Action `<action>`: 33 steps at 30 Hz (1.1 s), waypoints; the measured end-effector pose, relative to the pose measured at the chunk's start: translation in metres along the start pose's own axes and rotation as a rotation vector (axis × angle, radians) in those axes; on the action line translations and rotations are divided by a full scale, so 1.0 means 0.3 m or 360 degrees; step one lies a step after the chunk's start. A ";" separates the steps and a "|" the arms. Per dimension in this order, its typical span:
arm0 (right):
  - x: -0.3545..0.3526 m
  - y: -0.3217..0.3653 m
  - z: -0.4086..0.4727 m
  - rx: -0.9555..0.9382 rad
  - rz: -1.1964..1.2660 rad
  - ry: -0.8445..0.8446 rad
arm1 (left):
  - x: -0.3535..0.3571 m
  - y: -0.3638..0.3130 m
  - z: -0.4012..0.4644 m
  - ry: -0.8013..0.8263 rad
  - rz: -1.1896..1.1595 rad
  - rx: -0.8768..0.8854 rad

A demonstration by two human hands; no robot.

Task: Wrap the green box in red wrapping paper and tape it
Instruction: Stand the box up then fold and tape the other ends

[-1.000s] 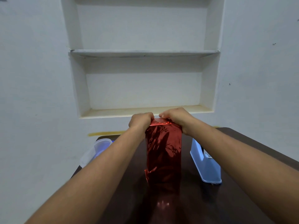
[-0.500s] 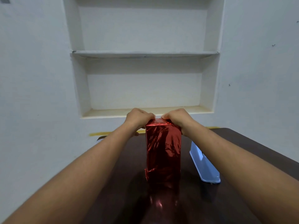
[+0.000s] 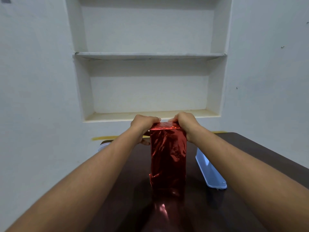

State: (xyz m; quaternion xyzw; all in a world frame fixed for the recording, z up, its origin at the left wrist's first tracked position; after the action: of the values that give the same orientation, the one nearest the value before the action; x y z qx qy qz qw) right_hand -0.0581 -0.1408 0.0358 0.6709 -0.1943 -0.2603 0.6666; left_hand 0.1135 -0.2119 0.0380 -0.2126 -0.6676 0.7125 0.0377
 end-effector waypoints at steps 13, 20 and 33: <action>0.021 -0.012 -0.007 -0.0021 0.0062 0.0075 | 0.025 0.002 -0.028 0.0208 -0.0141 0.0074; -0.019 -0.038 -0.139 -0.0670 0.0138 -0.0085 | 0.056 0.144 -0.098 0.0534 -0.0309 0.0483; 0.054 -0.258 -0.116 -0.0413 0.0289 0.0391 | 0.090 0.265 -0.059 0.0324 -0.0334 0.0304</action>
State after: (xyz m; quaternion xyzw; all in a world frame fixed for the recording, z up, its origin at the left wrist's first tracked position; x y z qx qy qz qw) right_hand -0.0308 -0.1203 -0.0436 0.5858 -0.1361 -0.1382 0.7869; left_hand 0.1134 -0.1948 -0.0459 -0.2082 -0.6081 0.7397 0.1994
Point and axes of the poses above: each hand's wrist, its own z-axis towards the middle knuckle, its own x-axis out of the palm, y = z × x, the point moved 7 cm from there along z, towards the middle knuckle
